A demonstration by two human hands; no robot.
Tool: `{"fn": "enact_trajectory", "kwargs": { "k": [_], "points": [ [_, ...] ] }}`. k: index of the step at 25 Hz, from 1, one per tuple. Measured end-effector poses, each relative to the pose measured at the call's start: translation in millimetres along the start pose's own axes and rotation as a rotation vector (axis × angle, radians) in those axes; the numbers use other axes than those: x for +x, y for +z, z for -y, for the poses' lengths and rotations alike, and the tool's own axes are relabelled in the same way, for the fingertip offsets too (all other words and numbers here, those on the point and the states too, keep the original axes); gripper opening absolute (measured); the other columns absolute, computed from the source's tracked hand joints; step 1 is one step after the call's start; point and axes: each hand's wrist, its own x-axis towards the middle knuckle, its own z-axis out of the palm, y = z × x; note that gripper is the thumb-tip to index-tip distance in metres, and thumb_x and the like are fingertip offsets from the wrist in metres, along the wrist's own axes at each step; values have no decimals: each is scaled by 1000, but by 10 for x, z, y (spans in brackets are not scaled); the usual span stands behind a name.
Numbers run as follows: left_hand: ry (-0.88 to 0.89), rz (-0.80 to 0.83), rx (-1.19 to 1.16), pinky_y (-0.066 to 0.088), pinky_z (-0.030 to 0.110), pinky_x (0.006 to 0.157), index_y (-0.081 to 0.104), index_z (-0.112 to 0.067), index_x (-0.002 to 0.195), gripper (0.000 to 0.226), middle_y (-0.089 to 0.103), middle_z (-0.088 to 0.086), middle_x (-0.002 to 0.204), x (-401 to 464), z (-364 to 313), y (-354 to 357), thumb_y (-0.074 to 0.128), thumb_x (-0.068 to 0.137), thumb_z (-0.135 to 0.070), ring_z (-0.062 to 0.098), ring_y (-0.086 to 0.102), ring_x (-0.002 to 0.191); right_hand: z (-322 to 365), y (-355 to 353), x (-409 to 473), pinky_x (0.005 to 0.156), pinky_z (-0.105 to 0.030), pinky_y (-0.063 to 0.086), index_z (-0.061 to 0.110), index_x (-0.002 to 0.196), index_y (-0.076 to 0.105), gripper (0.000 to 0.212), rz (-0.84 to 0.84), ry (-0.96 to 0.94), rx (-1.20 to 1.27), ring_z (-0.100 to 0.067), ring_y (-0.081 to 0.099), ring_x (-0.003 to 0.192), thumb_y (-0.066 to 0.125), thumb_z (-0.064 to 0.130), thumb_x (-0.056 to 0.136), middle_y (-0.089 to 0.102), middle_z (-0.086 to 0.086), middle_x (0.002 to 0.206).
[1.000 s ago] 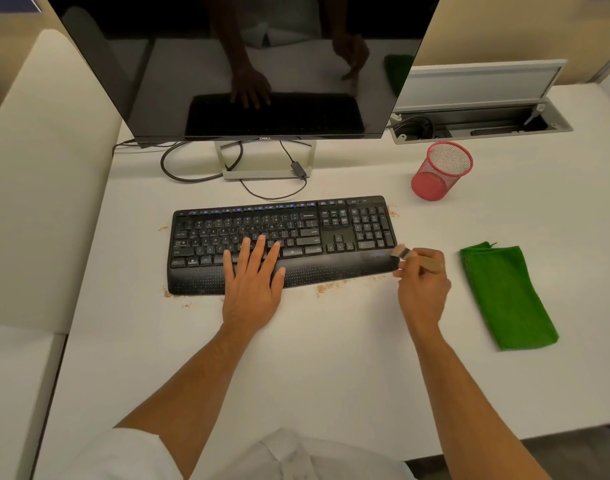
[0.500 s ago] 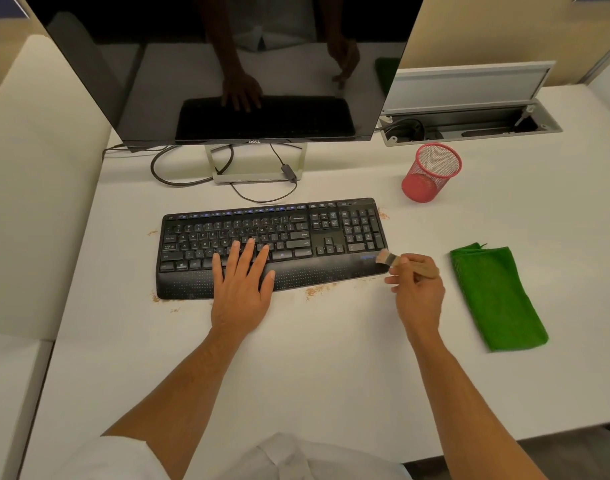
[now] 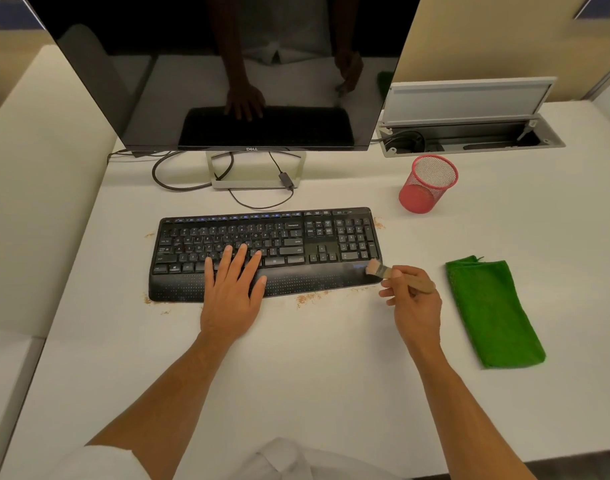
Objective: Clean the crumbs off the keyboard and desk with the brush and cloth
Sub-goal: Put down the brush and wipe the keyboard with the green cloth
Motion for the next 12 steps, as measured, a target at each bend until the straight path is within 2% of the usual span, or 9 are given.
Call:
{"fn": "enact_trajectory", "kwargs": {
  "k": [2, 3, 5, 9, 12],
  "points": [
    [-1, -8, -3, 3, 55, 122, 31, -26, 153, 56, 27, 3, 161, -1, -4, 3, 21, 102, -50, 23, 10, 152, -45, -33, 43, 64, -24, 54, 34, 86, 70, 25, 4, 13, -37, -10, 70, 69, 56, 20, 102, 73, -4, 97],
    [0, -11, -4, 3, 55, 122, 31, -26, 153, 56, 27, 3, 161, -2, -6, 5, 22, 102, -50, 23, 10, 152, -65, -57, 61, 64, -22, 54, 26, 93, 70, 18, -30, 5, -73, -7, 70, 69, 56, 21, 102, 73, 0, 94],
    [-2, -8, 2, 3, 54, 122, 31, -27, 153, 57, 26, 3, 161, -1, -13, 3, 20, 102, -51, 23, 10, 152, -92, -118, 113, 64, -20, 54, 16, 104, 70, 15, -111, -6, -76, -6, 70, 71, 56, 23, 102, 72, 11, 92],
    [-15, 6, 2, 2, 54, 122, 29, -28, 153, 59, 24, 2, 162, 0, -11, 2, 17, 101, -53, 22, 7, 152, -99, -236, 225, 67, -24, 54, 16, 113, 68, 18, -102, -38, -24, -6, 70, 75, 56, 25, 102, 71, 13, 96],
    [-17, 5, -1, 3, 54, 122, 28, -28, 153, 59, 24, 2, 162, 4, -20, -5, 17, 101, -53, 22, 8, 152, -149, -356, 380, 72, -14, 47, 19, 119, 68, 21, -42, -177, -209, -10, 64, 83, 56, 22, 102, 71, 2, 101]
  ]
}}
